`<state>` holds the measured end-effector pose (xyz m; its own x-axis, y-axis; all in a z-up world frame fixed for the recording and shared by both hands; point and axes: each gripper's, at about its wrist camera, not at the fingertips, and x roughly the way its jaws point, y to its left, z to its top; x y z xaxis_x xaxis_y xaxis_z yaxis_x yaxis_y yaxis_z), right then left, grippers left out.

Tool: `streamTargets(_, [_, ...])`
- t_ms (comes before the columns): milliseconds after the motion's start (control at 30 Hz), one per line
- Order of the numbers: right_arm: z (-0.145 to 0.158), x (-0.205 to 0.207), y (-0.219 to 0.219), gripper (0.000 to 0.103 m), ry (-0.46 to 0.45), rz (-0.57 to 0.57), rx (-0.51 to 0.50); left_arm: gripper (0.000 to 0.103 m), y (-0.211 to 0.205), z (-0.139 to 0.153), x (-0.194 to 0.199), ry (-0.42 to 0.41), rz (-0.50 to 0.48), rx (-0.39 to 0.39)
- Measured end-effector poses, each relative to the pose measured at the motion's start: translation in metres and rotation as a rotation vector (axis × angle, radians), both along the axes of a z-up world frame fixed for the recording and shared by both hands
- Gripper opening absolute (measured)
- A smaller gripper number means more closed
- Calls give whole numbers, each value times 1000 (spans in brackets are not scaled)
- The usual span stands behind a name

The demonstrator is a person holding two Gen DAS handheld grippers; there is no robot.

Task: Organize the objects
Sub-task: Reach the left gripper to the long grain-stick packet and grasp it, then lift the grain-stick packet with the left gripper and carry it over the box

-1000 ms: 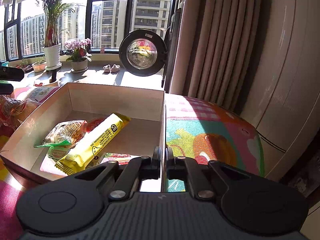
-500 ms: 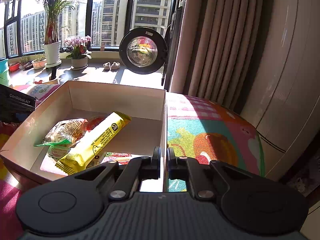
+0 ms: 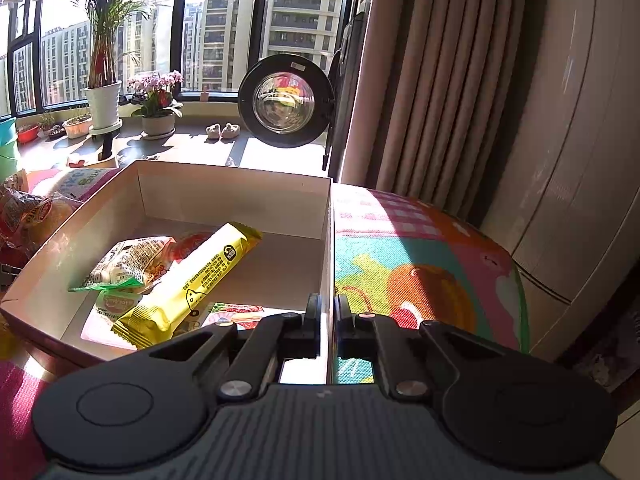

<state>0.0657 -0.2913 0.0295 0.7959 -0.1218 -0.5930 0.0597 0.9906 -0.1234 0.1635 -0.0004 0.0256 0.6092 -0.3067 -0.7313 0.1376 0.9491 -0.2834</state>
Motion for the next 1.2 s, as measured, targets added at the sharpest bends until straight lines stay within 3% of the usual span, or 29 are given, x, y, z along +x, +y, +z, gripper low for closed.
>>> streamTargets(267, [0, -1, 1, 8, 0, 1, -2, 31, 10, 6, -30, 29, -11, 37])
streamTargets(500, [-1, -2, 2, 8, 8, 2, -7, 34, 1, 2, -22, 10, -5, 65])
streamTargets(633, [-1, -1, 3, 8, 10, 3, -10, 35, -8, -4, -20, -14, -25, 120])
streamTargets(800, [-2, 3, 5, 9, 13, 0, -22, 35, -10, -5, -12, -19, 1, 115])
streamTargets(967, [3, 11, 0, 9, 9, -8, 17, 35, -17, -6, -8, -40, -11, 158])
streamTargets(1200, [4, 27, 4, 9, 15, -31, 0, 35, -11, -7, -8, -36, -17, 133])
